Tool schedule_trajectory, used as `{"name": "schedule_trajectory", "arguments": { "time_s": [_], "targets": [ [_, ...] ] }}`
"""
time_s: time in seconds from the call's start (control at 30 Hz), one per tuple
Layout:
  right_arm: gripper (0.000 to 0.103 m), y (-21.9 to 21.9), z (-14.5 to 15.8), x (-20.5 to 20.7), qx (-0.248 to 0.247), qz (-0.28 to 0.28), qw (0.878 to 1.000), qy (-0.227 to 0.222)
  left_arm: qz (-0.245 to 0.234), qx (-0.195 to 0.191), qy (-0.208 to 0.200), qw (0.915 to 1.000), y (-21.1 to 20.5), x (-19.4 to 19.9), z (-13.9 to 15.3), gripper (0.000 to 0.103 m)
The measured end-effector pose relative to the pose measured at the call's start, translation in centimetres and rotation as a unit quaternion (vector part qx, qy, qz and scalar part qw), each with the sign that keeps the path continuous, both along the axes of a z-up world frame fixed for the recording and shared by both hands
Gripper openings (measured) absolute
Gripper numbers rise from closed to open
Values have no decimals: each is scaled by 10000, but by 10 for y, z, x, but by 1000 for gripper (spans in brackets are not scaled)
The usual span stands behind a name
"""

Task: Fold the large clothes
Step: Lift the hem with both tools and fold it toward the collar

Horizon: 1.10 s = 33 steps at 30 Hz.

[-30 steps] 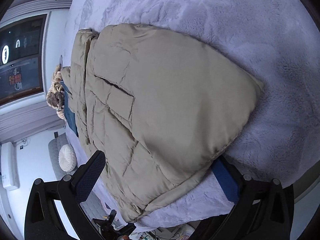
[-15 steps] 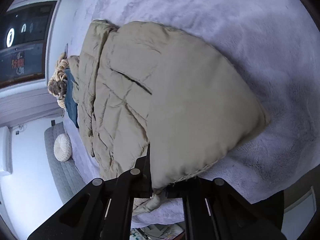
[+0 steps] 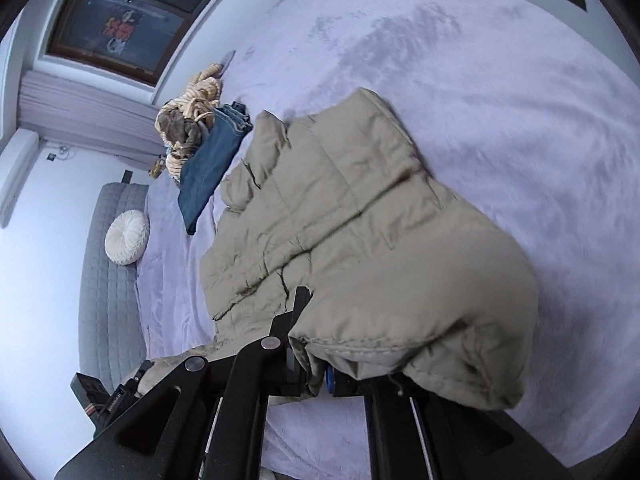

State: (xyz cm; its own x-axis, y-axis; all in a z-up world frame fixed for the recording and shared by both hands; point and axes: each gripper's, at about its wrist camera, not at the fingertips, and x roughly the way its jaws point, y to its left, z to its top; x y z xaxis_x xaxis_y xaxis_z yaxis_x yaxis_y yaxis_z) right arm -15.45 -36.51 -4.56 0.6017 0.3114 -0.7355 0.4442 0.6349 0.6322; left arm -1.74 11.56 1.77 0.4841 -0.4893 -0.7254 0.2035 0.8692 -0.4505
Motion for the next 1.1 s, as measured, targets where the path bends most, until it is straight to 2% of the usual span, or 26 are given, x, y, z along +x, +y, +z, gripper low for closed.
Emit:
{"name": "schedule_trajectory", "arguments": {
  "time_s": [0.23, 0.37, 0.57, 0.83, 0.97, 1.1],
  "targets": [
    [7, -20, 34, 105, -485, 715, 9960, -242, 445, 200, -326, 9983, -29, 73, 20, 18],
    [7, -26, 33, 166, -748, 976, 9922, -196, 542, 447, -328, 9970, -45, 120, 9, 18],
    [7, -30, -2, 224, -835, 888, 9925, -75, 481, 752, -82, 9960, -63, 190, -38, 18],
    [7, -45, -74, 275, -789, 434, 9951, 399, 240, 1116, 435, 9925, -90, 258, -120, 18],
    [7, -53, -112, 294, -710, 288, 9949, 660, 252, 1174, 634, 9907, -101, 278, -154, 18],
    [7, -58, -135, 298, -504, 166, 9959, 729, 217, 1200, 791, 9894, -106, 288, -170, 18]
  ]
}}
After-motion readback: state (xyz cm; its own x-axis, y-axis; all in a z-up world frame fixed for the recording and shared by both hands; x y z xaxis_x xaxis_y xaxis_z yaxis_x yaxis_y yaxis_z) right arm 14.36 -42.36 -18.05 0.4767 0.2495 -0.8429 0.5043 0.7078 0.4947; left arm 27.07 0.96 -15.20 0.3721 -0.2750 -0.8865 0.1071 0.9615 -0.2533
